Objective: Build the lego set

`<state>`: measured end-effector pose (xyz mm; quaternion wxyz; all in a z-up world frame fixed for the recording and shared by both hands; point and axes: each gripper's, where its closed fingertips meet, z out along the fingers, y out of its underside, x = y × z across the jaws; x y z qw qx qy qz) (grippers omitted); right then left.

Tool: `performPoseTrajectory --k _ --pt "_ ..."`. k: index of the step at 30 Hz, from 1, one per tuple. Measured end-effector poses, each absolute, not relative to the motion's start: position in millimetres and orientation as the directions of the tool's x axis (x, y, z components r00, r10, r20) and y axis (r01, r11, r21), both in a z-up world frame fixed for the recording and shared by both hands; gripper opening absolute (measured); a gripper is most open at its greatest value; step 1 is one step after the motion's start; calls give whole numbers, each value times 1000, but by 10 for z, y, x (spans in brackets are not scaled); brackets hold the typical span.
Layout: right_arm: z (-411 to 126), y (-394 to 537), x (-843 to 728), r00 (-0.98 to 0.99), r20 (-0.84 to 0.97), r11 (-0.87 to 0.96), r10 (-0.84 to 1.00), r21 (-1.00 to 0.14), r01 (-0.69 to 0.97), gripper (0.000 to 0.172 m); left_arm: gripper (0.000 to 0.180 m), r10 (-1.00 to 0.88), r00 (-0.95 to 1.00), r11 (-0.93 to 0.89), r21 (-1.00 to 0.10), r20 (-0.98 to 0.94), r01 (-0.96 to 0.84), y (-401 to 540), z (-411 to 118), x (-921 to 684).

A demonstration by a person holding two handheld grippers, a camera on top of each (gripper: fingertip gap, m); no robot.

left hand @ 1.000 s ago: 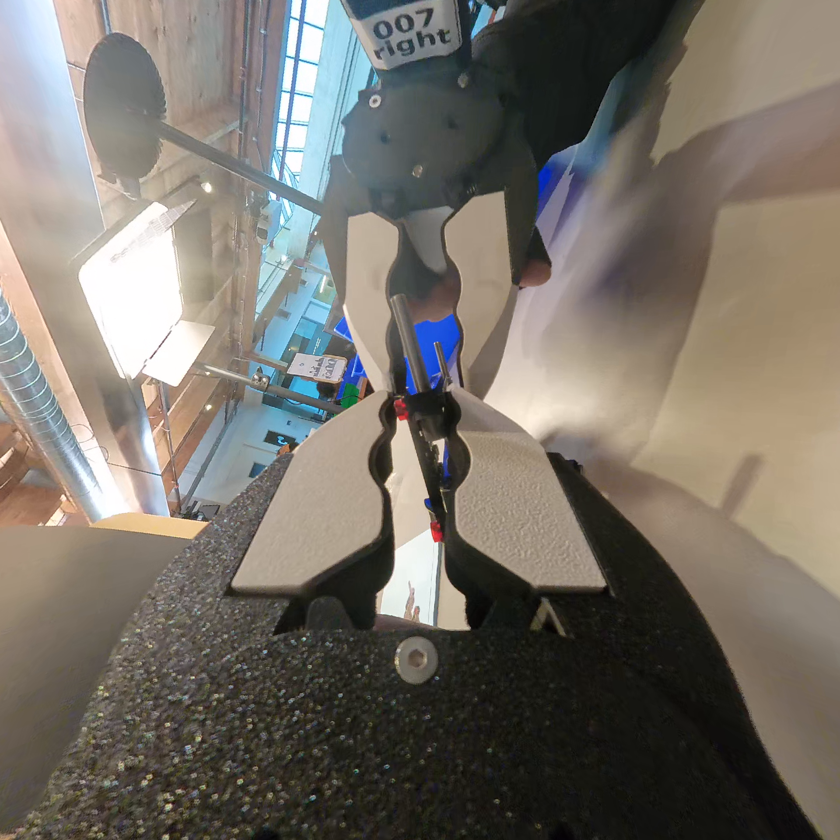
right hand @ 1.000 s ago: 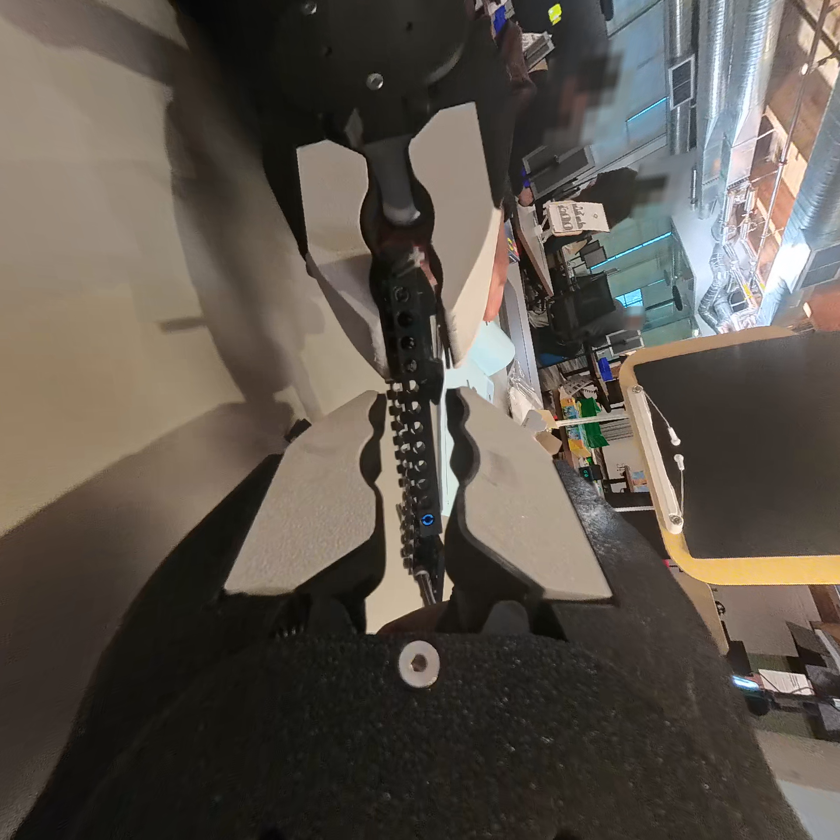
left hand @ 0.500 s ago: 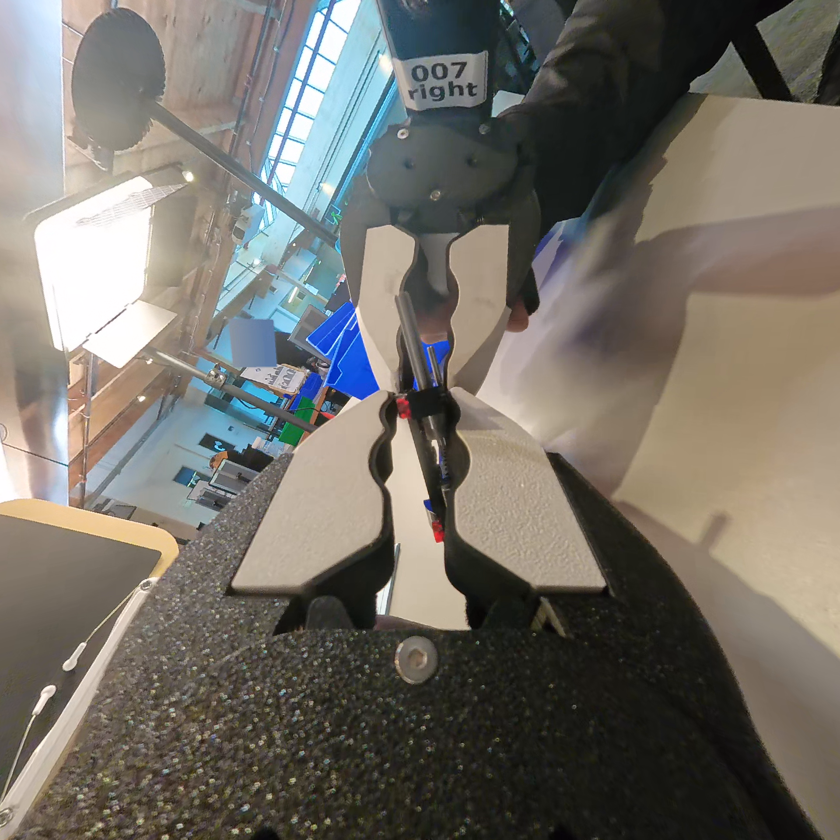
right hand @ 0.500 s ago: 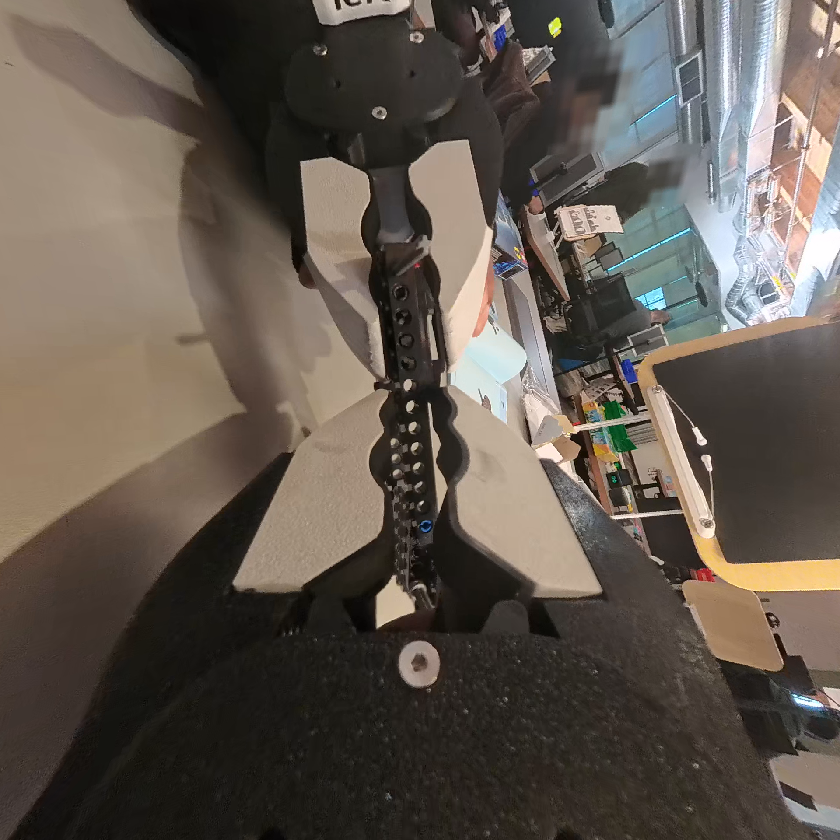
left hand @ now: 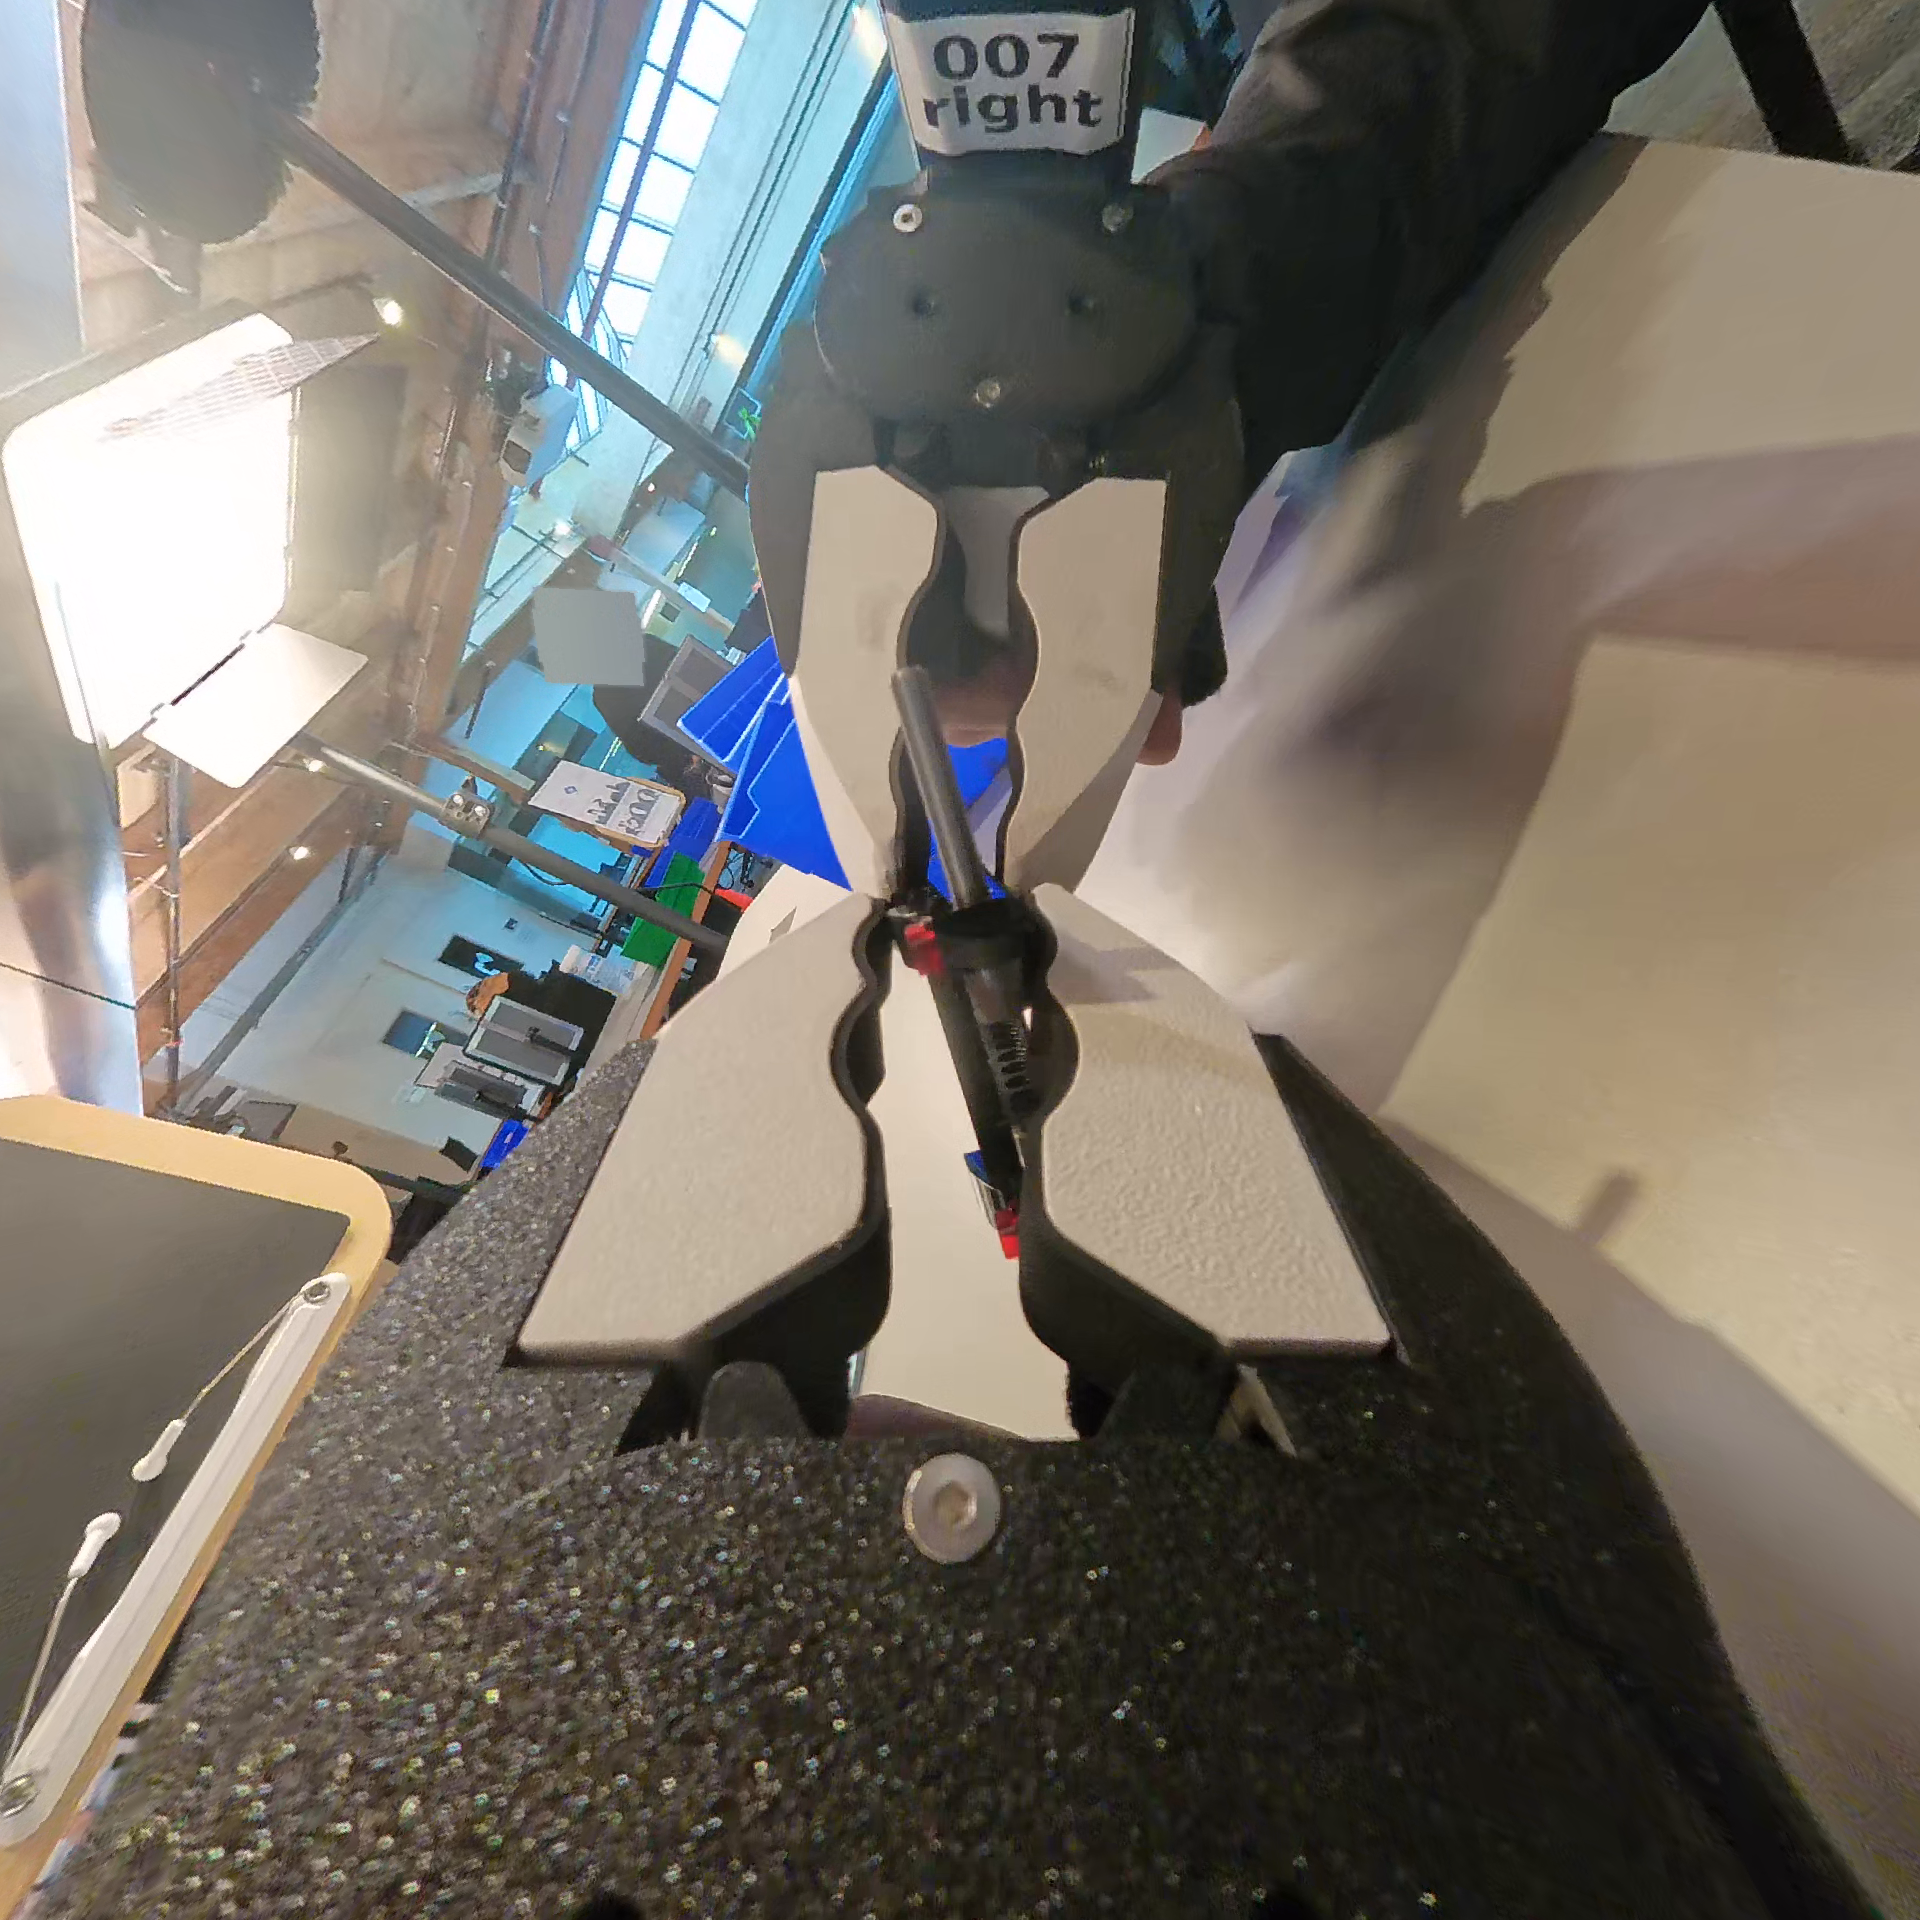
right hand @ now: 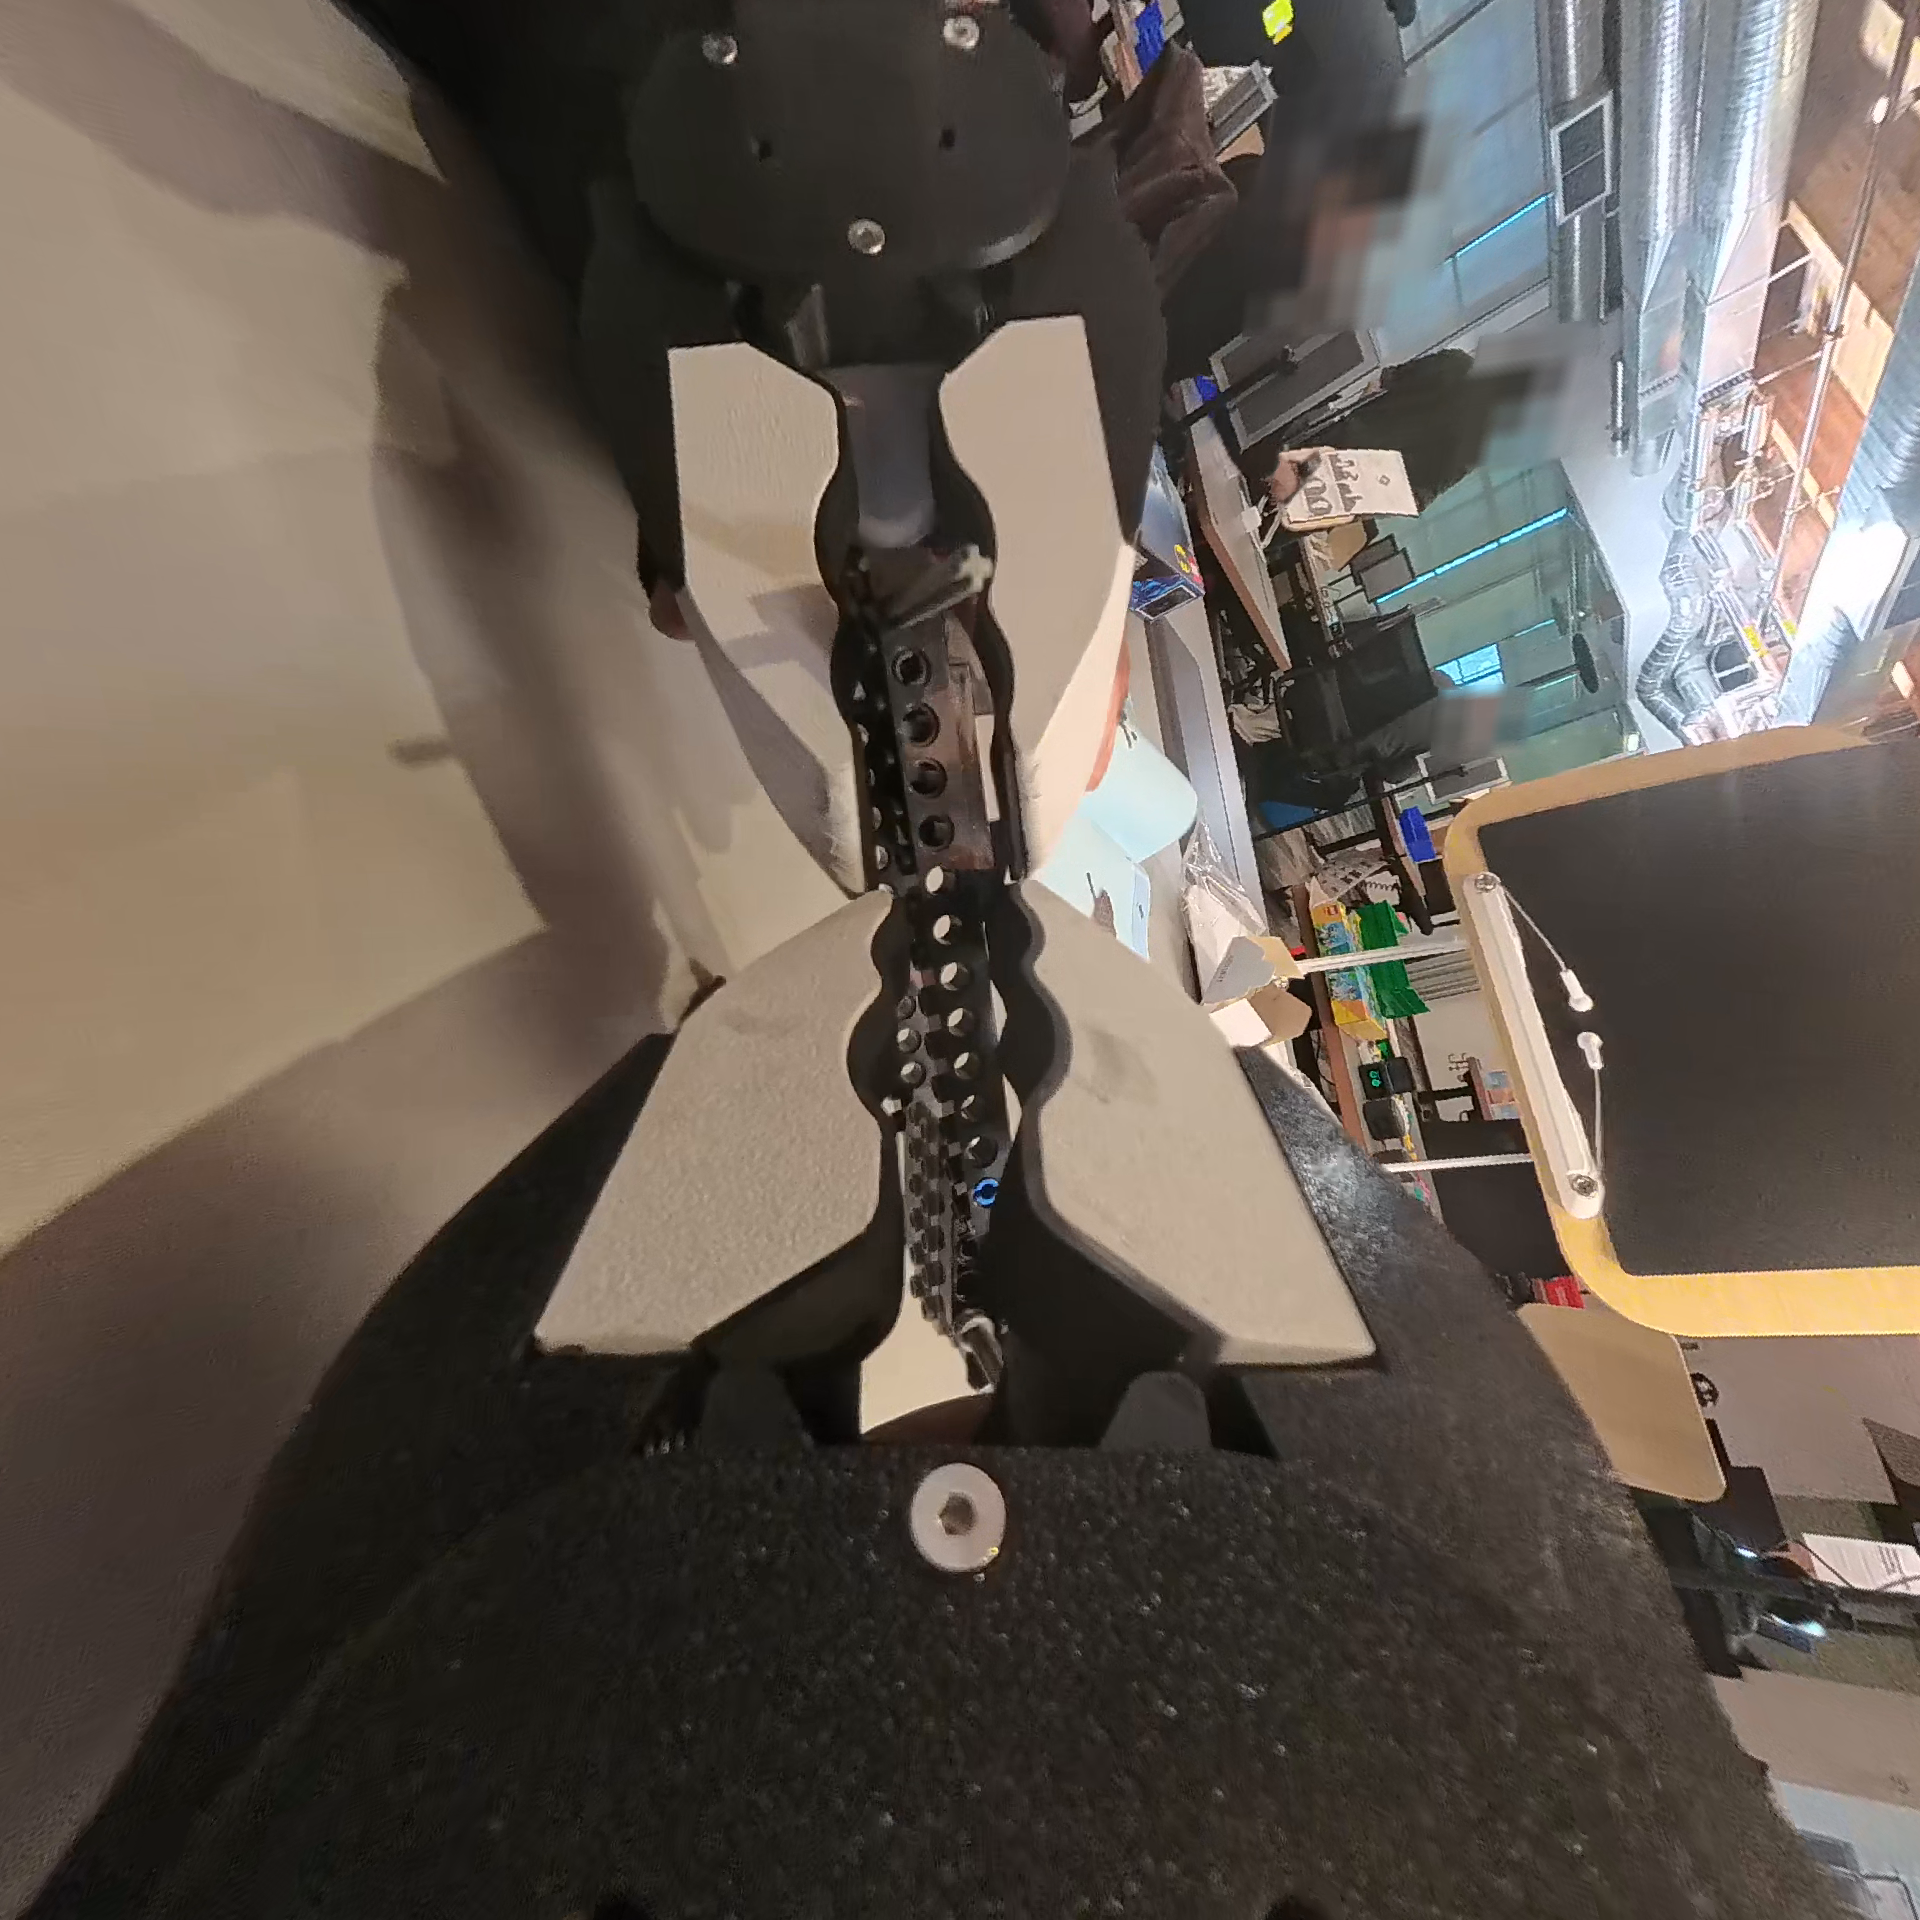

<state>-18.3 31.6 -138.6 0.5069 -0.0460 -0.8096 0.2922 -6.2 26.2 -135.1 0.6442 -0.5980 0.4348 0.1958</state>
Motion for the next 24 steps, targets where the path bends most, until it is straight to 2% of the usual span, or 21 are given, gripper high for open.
performPoseTrajectory --k 7,15,19,24 --pt "-1357 332 -189 -445 817 844 368 -494 -210 15 22 -253 564 166 -610 -786 -775 282 -1311 -72" --pt "-1358 315 -179 -454 802 827 388 -520 -212 16 18 -281 580 149 -632 -765 -761 277 -1298 -58" --pt "-1396 294 -199 -454 801 830 390 -519 -203 22 18 -318 577 174 -645 -752 -744 254 -1301 4" --pt "-1402 269 -193 -431 826 844 364 -488 -221 19 18 -344 578 189 -657 -740 -730 242 -1288 74"
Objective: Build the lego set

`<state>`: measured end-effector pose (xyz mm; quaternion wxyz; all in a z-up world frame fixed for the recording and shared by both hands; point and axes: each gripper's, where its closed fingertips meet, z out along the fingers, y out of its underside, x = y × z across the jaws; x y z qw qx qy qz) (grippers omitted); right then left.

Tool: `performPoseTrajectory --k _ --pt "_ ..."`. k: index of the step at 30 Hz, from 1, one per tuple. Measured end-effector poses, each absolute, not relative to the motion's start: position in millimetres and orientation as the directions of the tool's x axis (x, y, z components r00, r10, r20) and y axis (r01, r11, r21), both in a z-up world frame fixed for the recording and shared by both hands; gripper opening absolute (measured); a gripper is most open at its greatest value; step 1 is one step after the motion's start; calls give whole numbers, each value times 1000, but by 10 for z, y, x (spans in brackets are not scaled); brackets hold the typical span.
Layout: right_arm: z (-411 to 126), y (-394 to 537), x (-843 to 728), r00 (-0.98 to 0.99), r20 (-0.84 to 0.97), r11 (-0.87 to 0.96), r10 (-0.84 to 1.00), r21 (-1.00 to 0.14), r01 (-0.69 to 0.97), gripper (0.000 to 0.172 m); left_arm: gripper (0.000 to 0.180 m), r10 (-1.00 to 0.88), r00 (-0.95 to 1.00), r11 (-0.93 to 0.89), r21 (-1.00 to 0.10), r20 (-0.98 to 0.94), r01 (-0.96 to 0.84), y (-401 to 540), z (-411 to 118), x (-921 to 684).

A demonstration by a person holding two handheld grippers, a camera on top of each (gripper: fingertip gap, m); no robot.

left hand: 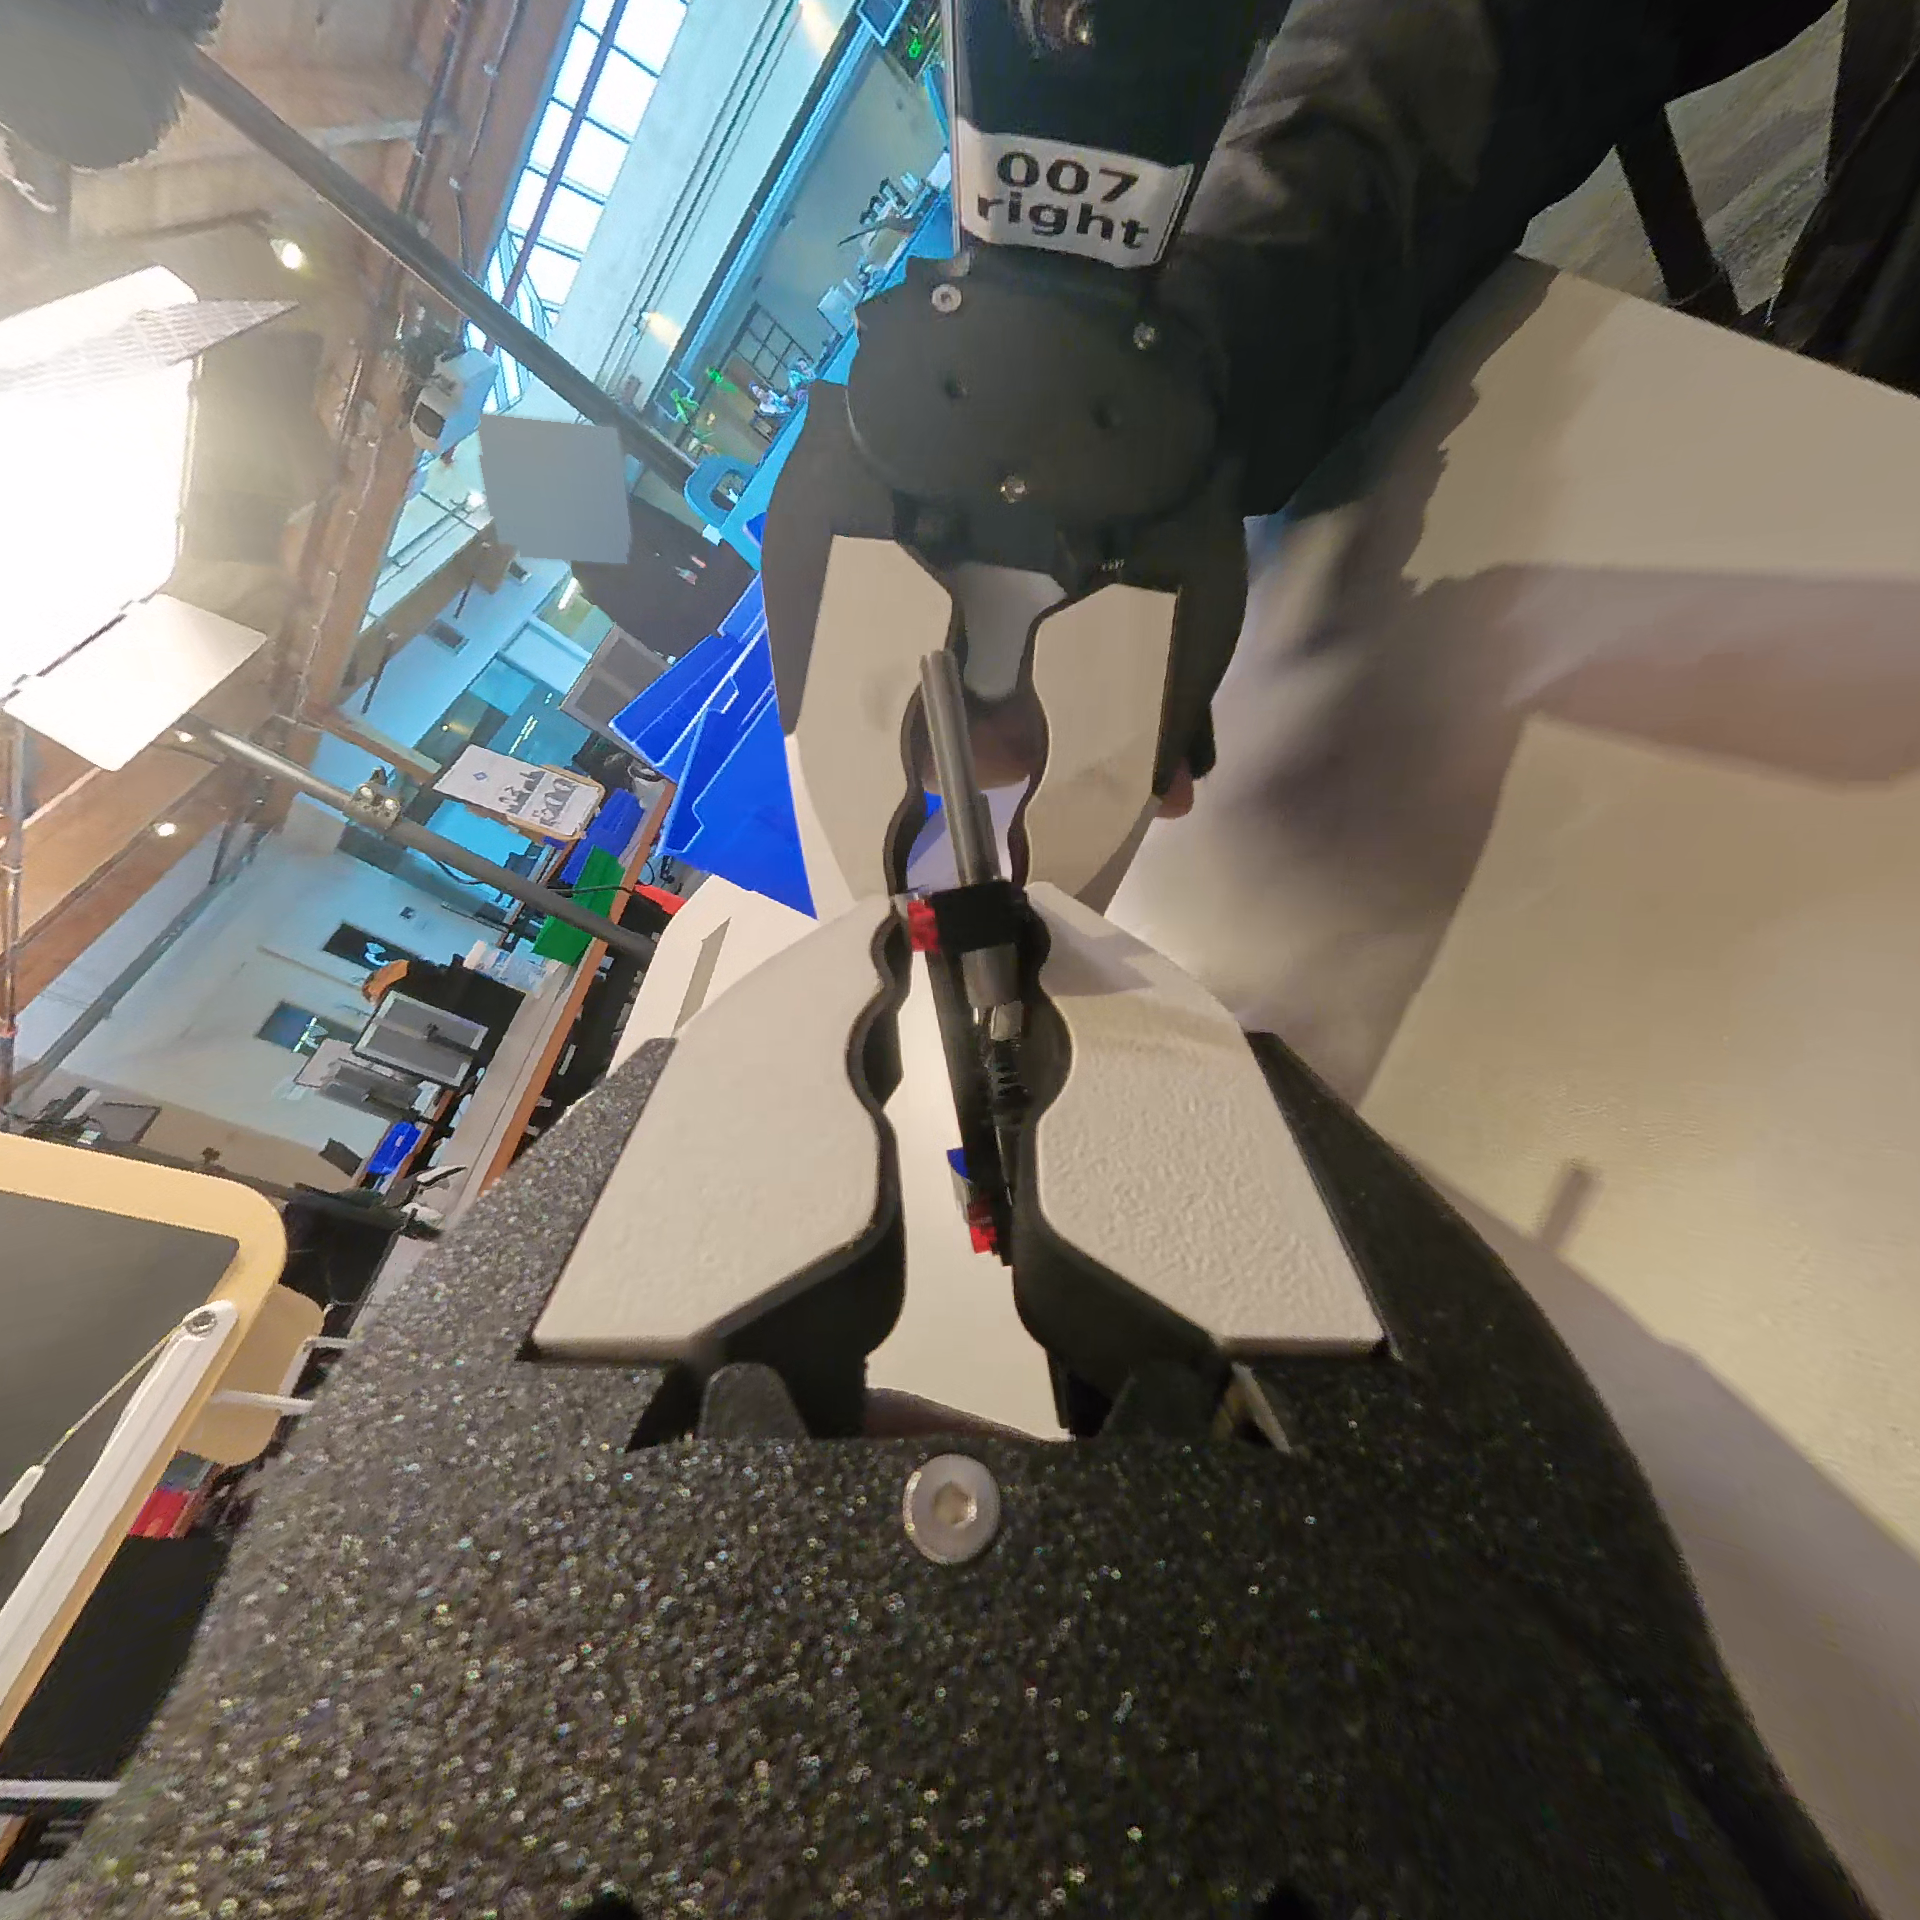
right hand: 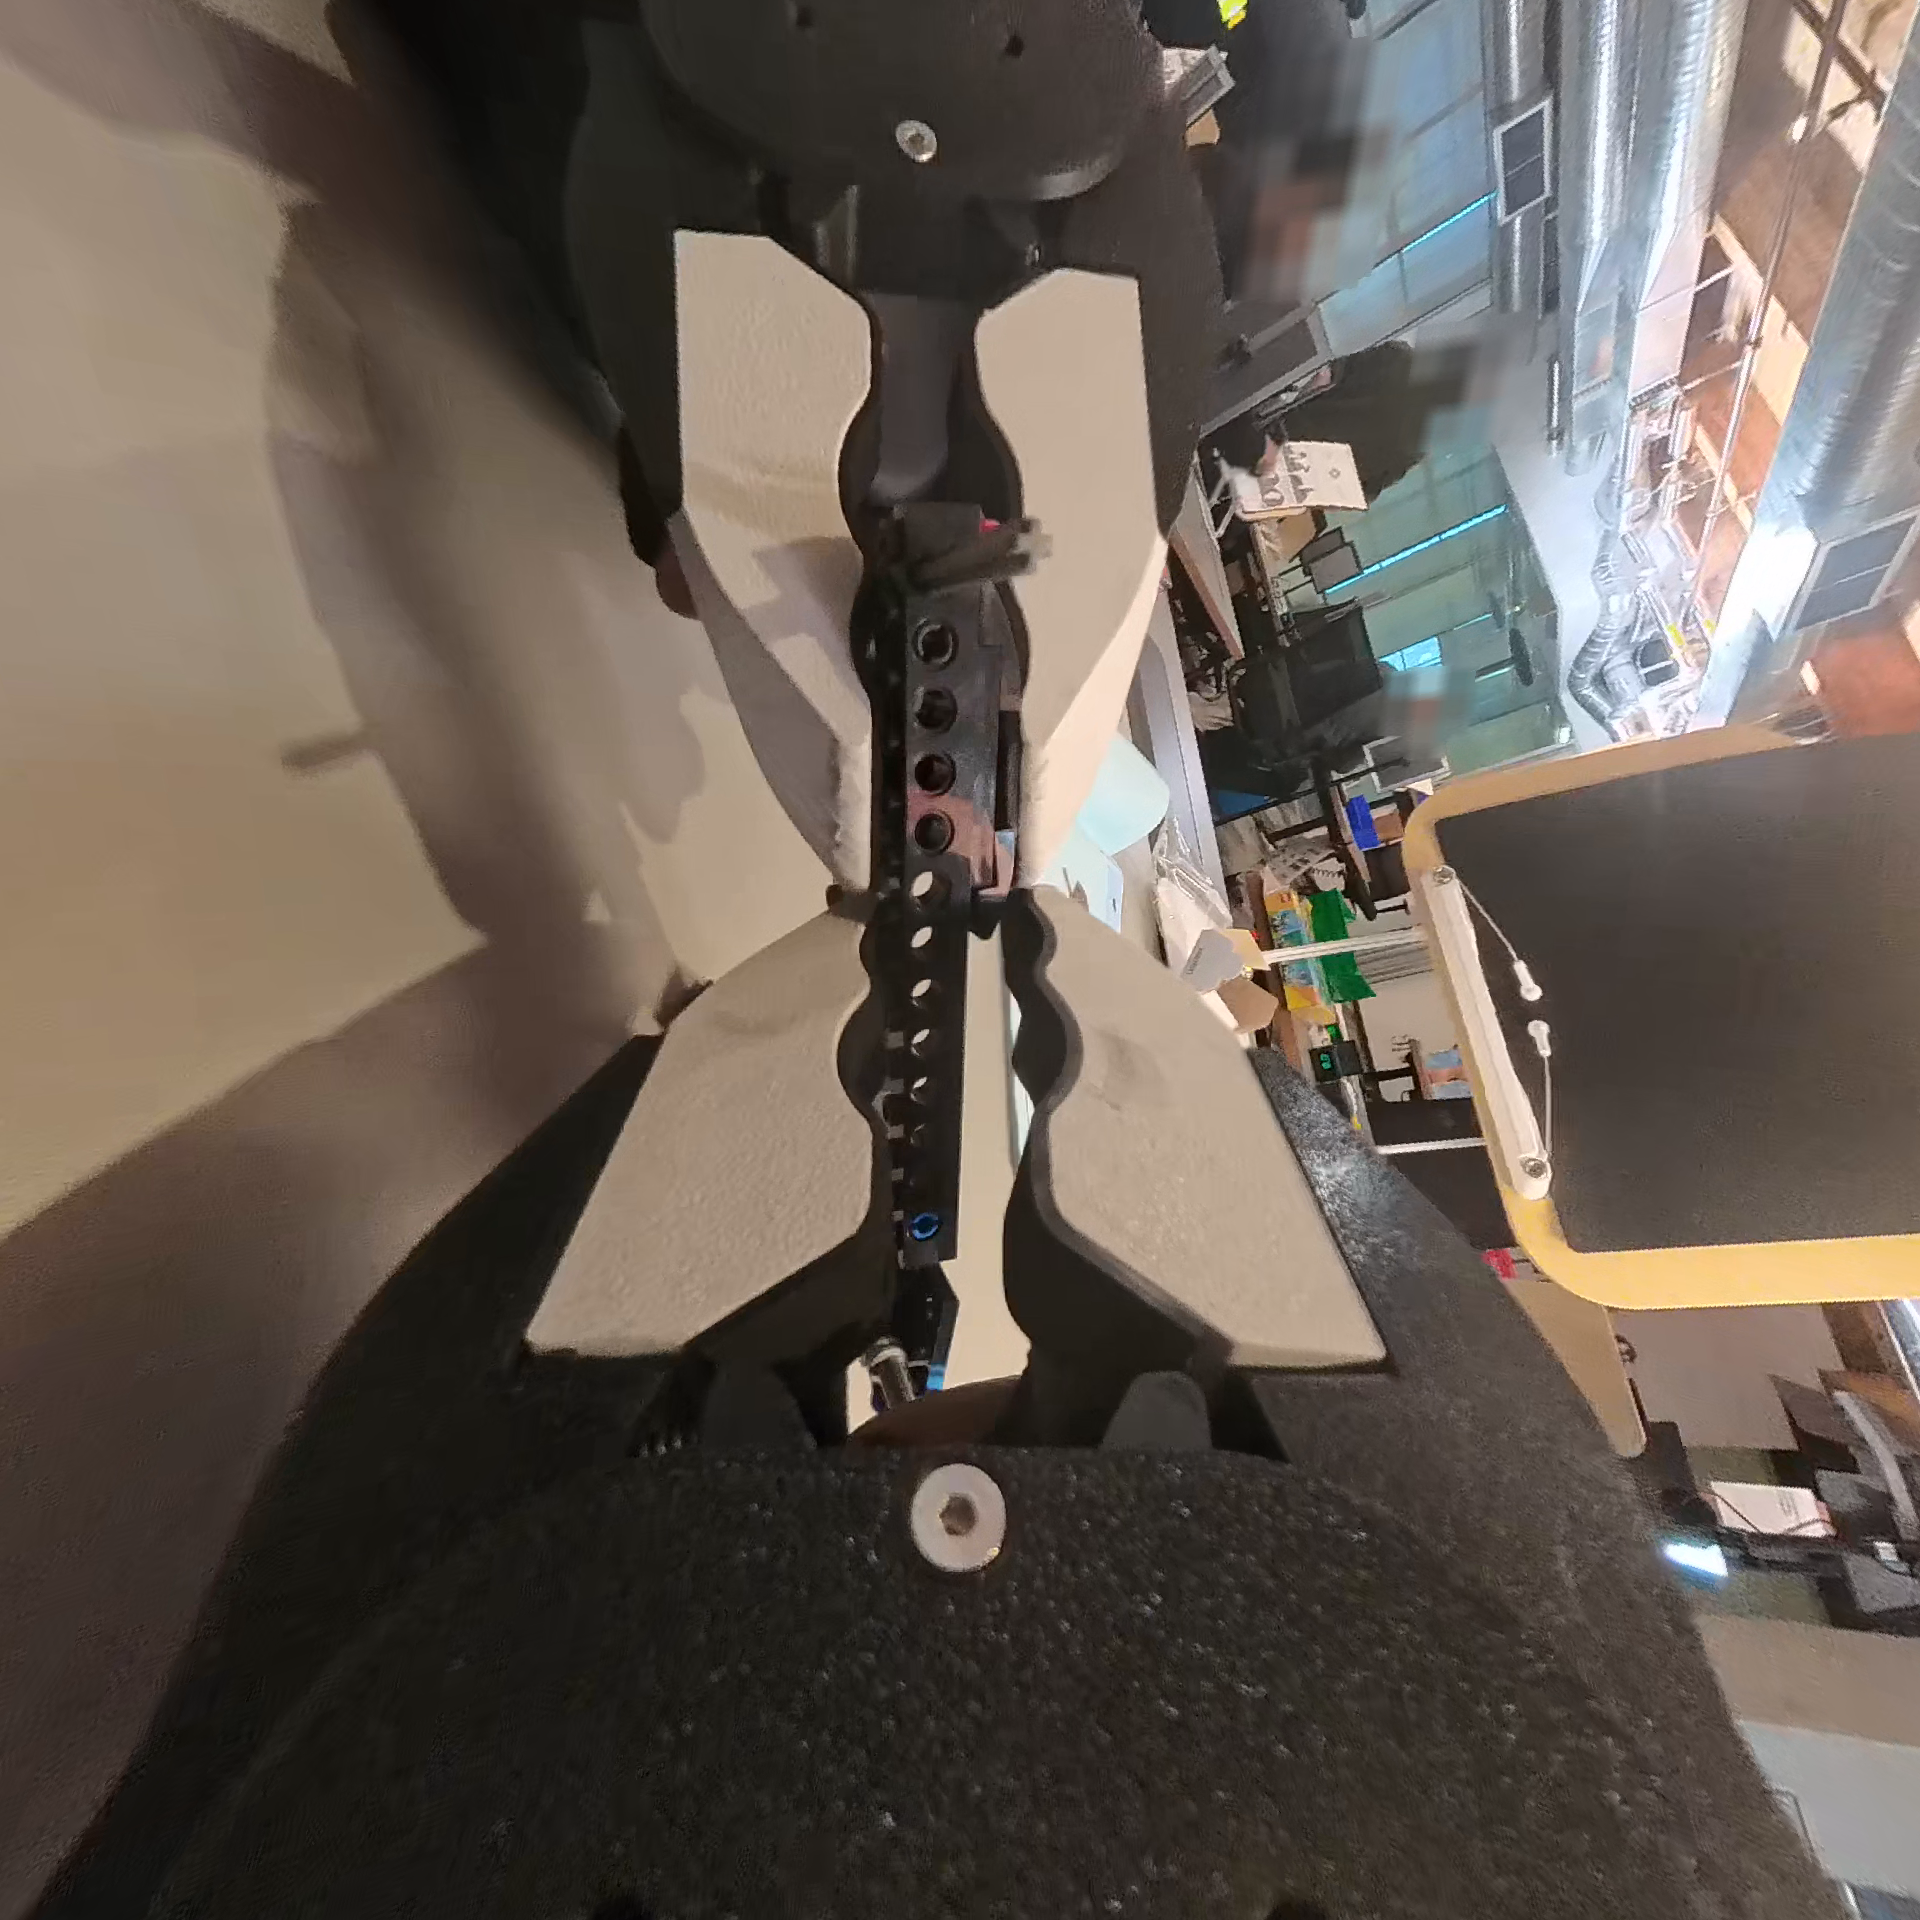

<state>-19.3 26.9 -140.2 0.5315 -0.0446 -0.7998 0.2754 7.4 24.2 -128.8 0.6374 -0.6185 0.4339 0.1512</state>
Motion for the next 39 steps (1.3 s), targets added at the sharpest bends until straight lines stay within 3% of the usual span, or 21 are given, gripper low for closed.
performPoseTrajectory --k 5,19,39 --pt "-1407 303 -194 -399 855 872 332 -439 -216 19 19 -329 578 178 -650 -747 -739 229 -1271 16" --pt "-1277 156 -35 -533 735 748 418 -612 -257 19 18 -378 608 213 -705 -698 -677 170 -1221 79" --pt "-1262 72 -2 -545 698 714 465 -659 -235 14 18 -419 614 260 -736 -669 -625 100 -1186 153"
